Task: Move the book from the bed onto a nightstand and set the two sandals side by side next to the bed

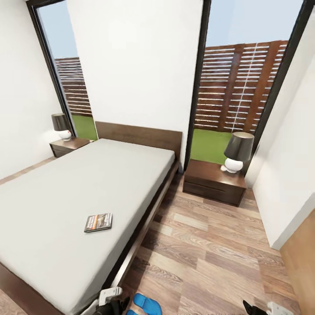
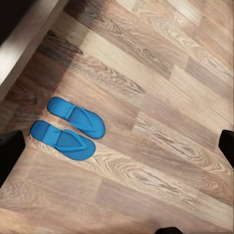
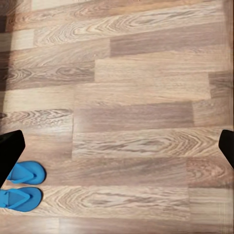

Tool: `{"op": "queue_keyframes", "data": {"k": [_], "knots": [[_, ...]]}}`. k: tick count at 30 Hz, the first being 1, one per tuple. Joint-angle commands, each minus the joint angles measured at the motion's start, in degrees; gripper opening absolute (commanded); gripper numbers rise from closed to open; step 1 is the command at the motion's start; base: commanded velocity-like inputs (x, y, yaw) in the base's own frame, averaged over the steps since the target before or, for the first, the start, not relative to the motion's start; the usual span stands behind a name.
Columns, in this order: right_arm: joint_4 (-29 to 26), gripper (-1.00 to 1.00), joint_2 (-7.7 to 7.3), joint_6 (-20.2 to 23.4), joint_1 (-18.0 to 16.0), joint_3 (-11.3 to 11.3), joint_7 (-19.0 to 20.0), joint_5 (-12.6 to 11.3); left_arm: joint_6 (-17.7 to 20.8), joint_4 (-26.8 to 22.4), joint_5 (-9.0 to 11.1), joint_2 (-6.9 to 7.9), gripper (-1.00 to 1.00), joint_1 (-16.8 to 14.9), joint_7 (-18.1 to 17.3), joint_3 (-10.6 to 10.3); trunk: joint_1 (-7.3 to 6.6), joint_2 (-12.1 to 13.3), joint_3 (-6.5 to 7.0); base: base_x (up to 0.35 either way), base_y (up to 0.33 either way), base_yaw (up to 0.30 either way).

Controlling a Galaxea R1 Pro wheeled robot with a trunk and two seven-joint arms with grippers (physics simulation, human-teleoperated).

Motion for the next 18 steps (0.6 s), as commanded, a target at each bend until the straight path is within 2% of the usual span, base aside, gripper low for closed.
{"op": "queue_keyframes", "data": {"k": [1,18], "knots": [[0.3,1.00,-0.03,-0.3,-0.1,-0.5,0.5,-0.1,-0.2,0.0,-0.6,0.01,1.00,0.0,-0.1,0.5,-0.22,0.4,0.12,0.000,0.000,-0.282],[0.3,1.00,-0.03,-0.3,-0.1,-0.5,0.5,-0.1,-0.2,0.0,-0.6,-0.03,1.00,0.0,-0.1,0.5,-3.95,7.2,3.17,0.000,0.000,-0.282]]}}
